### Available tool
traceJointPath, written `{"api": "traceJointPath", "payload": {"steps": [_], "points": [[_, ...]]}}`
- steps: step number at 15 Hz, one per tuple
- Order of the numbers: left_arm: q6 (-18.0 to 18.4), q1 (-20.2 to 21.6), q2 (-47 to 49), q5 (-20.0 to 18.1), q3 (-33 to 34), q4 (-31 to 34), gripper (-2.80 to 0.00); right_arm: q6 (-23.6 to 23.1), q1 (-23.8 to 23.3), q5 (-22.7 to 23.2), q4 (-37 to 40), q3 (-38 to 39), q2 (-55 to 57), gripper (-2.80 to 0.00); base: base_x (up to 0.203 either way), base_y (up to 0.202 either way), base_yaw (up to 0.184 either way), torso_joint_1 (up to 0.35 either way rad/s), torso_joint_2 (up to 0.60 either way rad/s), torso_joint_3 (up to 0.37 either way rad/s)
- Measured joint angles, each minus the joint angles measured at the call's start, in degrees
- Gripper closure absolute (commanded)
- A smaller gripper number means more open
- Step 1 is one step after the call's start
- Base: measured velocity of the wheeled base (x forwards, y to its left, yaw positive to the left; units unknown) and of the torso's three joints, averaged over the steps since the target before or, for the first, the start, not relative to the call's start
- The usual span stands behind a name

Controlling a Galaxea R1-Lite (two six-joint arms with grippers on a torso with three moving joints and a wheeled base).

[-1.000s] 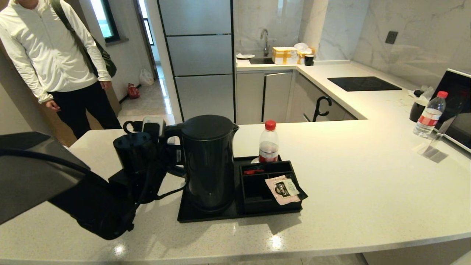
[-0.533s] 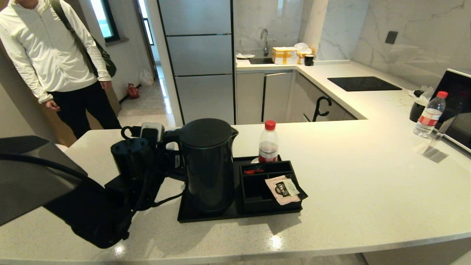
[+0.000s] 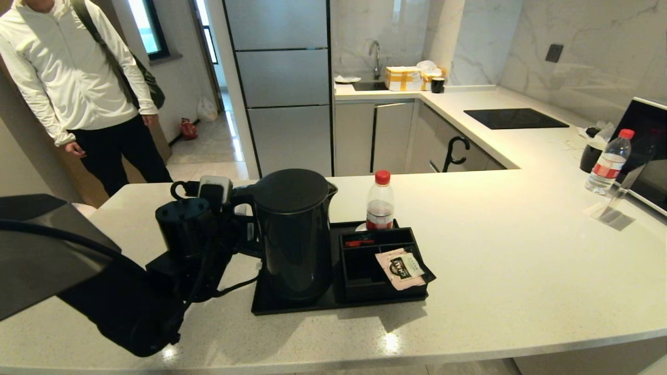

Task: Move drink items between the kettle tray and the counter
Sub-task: Return the kettle to its original position

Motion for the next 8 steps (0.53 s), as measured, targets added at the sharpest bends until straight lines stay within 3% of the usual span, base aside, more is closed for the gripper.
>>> {"api": "traceJointPath", "payload": {"steps": [6,7,8], "points": [[-0.38,-0.01,-0.46,-0.20,0.82,-0.03,0.00,-0.02,0.04,-0.02,-0.02,0.00,0.00,0.00,0.000,0.000,0.000,0.000,0.00,0.000],[-0.39,-0.01,-0.48,-0.20,0.94,-0.10,-2.80,0.02,0.04,0.02,-0.02,0.00,0.00,0.00,0.000,0.000,0.000,0.000,0.00,0.000],[-0.27,-0.01,-0.48,-0.34,1.36,0.01,-2.80,0.00,0.00,0.00,-0.02,0.00,0.00,0.00,0.000,0.000,0.000,0.000,0.00,0.000]]}}
